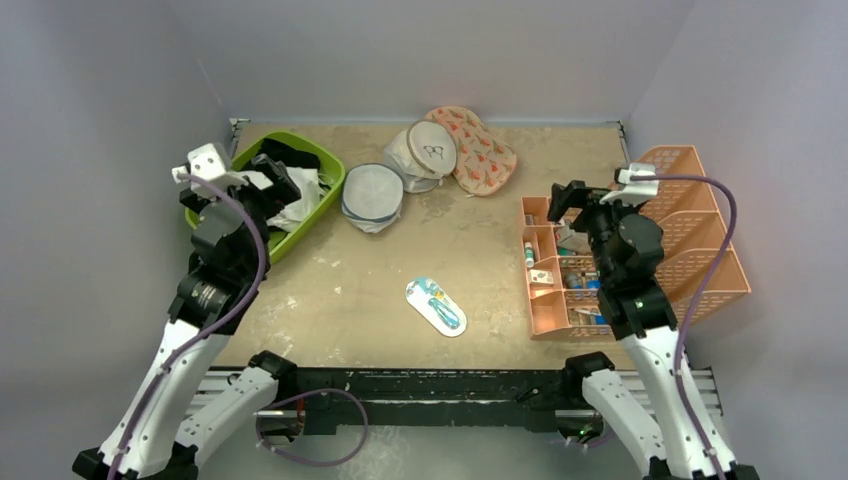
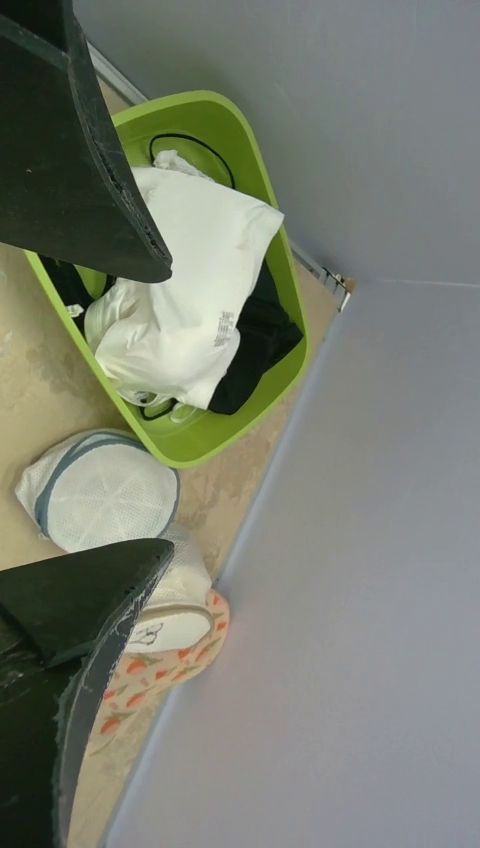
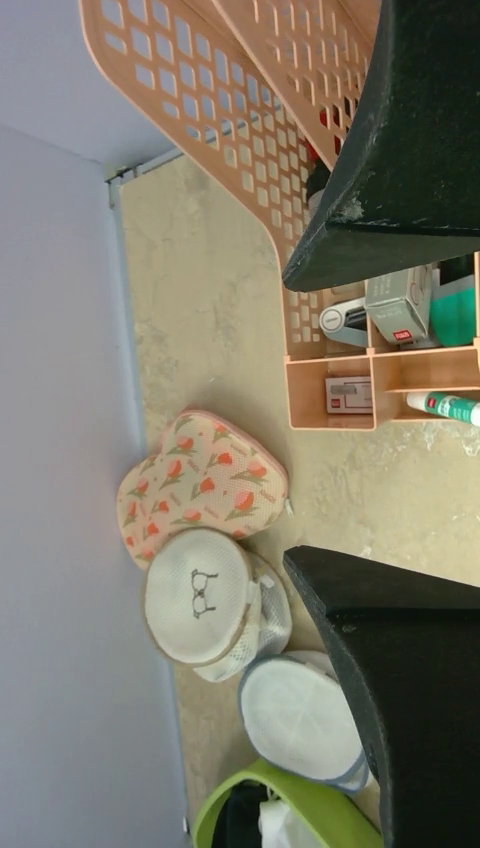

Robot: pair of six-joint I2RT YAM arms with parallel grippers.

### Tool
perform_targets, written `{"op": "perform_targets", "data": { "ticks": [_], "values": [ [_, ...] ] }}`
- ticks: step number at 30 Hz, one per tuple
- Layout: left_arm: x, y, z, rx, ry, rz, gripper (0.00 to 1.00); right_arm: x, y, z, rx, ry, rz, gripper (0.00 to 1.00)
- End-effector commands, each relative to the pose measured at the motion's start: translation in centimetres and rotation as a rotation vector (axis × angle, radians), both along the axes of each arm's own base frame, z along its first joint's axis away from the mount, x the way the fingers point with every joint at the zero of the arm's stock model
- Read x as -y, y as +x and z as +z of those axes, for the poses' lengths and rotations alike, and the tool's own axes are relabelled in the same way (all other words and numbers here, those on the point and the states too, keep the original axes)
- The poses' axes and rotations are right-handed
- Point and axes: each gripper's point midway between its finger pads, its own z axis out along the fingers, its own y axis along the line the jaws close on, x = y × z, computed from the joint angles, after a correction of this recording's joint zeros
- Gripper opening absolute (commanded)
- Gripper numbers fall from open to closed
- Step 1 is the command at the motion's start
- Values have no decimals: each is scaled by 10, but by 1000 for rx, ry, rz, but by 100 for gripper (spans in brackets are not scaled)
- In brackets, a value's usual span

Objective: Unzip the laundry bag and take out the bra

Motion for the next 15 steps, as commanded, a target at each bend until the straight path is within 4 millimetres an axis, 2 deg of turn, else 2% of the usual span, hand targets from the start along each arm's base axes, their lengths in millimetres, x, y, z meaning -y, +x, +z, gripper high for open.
{"op": "perform_targets", "data": {
  "ticks": [1,5,10,15],
  "values": [
    [3,20,15,42,-37,-18,99,3,22,9,25,33,-73,100],
    [2,42,7,26,-47,-20,100,-6,44,2,4,55,-82,100],
    [9,69,-3,3,-58,-71,99,-40,72,-9,-26,58,38,100],
    [25,92,-7,3,-88,-168,98,-67,98,-18,-41,67,119,100]
  ]
}}
